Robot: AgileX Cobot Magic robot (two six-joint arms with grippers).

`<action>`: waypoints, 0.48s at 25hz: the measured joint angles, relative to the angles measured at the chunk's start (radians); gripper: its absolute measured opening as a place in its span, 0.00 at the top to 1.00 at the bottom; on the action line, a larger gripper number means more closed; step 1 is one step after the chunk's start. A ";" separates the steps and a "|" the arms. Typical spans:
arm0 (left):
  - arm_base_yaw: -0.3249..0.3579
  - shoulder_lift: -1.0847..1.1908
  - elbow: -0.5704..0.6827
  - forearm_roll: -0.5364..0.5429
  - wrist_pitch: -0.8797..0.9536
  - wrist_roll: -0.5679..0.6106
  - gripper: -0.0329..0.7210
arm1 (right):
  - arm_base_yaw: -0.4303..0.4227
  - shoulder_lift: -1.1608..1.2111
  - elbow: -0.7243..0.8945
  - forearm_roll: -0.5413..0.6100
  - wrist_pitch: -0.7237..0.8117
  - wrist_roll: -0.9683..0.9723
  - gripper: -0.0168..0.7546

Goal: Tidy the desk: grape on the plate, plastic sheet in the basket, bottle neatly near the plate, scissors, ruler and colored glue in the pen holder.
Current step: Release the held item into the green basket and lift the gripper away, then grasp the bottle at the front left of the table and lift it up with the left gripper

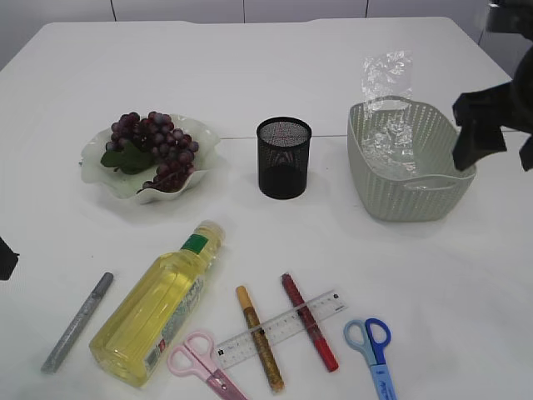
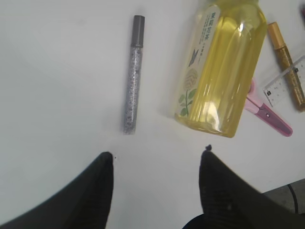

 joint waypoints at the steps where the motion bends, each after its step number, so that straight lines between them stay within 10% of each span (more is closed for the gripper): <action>1: 0.000 0.000 0.000 -0.004 0.000 0.000 0.39 | 0.005 -0.030 0.037 0.004 -0.002 0.000 0.23; 12: -0.197 0.005 -0.105 0.113 0.005 -0.040 0.39 | 0.240 -0.138 0.291 -0.009 0.002 0.030 0.23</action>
